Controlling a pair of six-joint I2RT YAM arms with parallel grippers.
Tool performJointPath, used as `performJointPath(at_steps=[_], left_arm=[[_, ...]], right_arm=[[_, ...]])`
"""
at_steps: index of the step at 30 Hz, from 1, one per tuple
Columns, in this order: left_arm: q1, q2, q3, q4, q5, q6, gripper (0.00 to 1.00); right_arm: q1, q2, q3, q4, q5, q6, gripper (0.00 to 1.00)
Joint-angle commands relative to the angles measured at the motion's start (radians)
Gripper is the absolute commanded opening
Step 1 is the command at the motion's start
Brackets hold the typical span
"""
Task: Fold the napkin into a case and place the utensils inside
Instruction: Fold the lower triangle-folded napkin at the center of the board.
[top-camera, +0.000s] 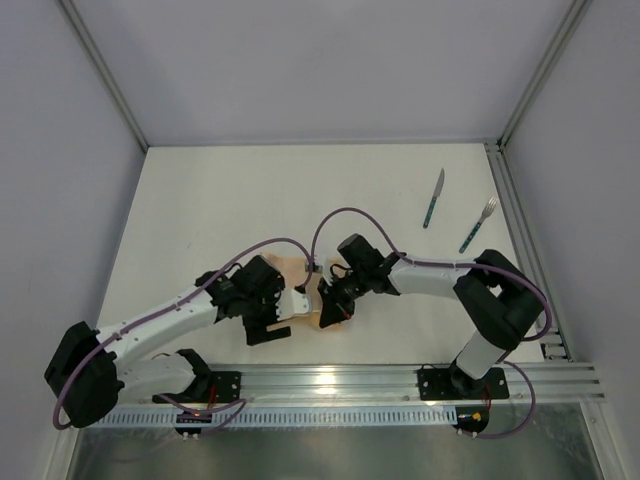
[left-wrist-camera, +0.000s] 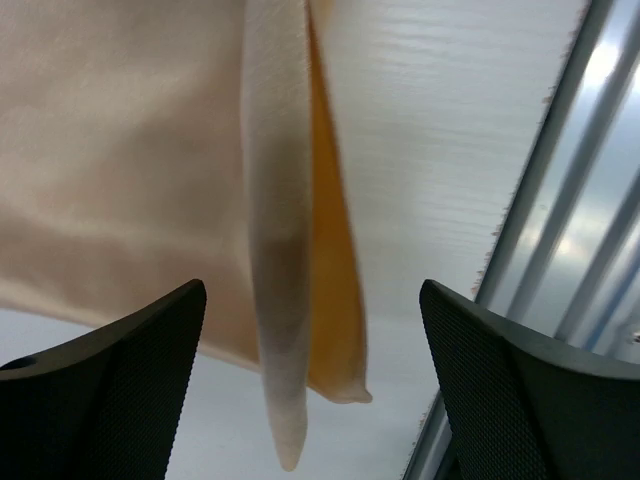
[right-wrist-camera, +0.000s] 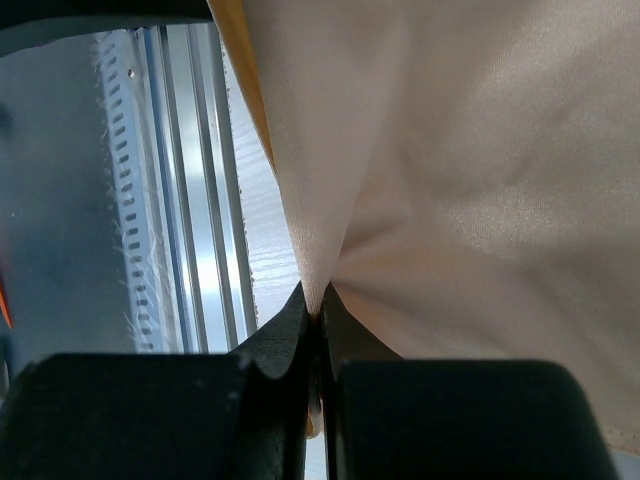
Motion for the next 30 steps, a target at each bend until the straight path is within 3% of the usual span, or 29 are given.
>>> performJointPath(at_steps=[1, 2, 3, 6, 8, 9, 12, 15, 16, 20, 22, 25, 30], left_arm=[[-0.003, 0.001, -0.023, 0.146, -0.202, -0.031, 0.84], [-0.003, -0.006, -0.023, 0.155, -0.214, -0.031, 0.79], [-0.003, -0.016, -0.025, 0.152, -0.214, -0.029, 0.67], [-0.001, -0.048, -0.023, 0.112, -0.213, -0.023, 0.47], [0.000, -0.049, -0.034, 0.099, -0.207, -0.019, 0.38], [0.002, -0.051, -0.041, 0.091, -0.203, -0.019, 0.28], [0.008, -0.059, -0.054, 0.069, -0.203, -0.011, 0.09], [0.037, -0.074, -0.038, 0.014, -0.176, 0.016, 0.06], [0.051, -0.074, -0.017, -0.009, -0.141, 0.024, 0.01], [0.063, -0.086, 0.054, -0.176, -0.013, 0.084, 0.00], [0.065, -0.099, 0.092, -0.266, 0.052, 0.118, 0.00], [0.092, -0.106, 0.132, -0.375, 0.128, 0.177, 0.00], [0.173, -0.034, 0.155, -0.399, 0.168, 0.282, 0.02]], right_arm=[[-0.008, 0.001, 0.033, 0.025, -0.033, 0.014, 0.04], [-0.008, 0.001, 0.033, 0.020, -0.030, 0.011, 0.04], [-0.008, 0.001, 0.035, 0.002, -0.024, -0.003, 0.04], [-0.009, 0.000, 0.039, -0.038, -0.009, -0.024, 0.04], [-0.009, -0.002, 0.036, -0.049, -0.006, -0.034, 0.04], [-0.008, -0.003, 0.038, -0.055, -0.007, -0.037, 0.04], [-0.008, -0.011, 0.036, -0.073, 0.000, -0.047, 0.04], [-0.009, -0.016, 0.049, -0.134, 0.020, -0.078, 0.04], [-0.008, -0.016, 0.056, -0.161, 0.022, -0.086, 0.04], [0.033, -0.032, 0.075, -0.246, -0.004, -0.089, 0.04], [0.055, -0.034, 0.075, -0.273, -0.094, -0.086, 0.04], [0.055, -0.058, 0.024, -0.251, -0.214, -0.017, 0.04], [0.005, -0.040, -0.024, -0.147, -0.279, 0.064, 0.04]])
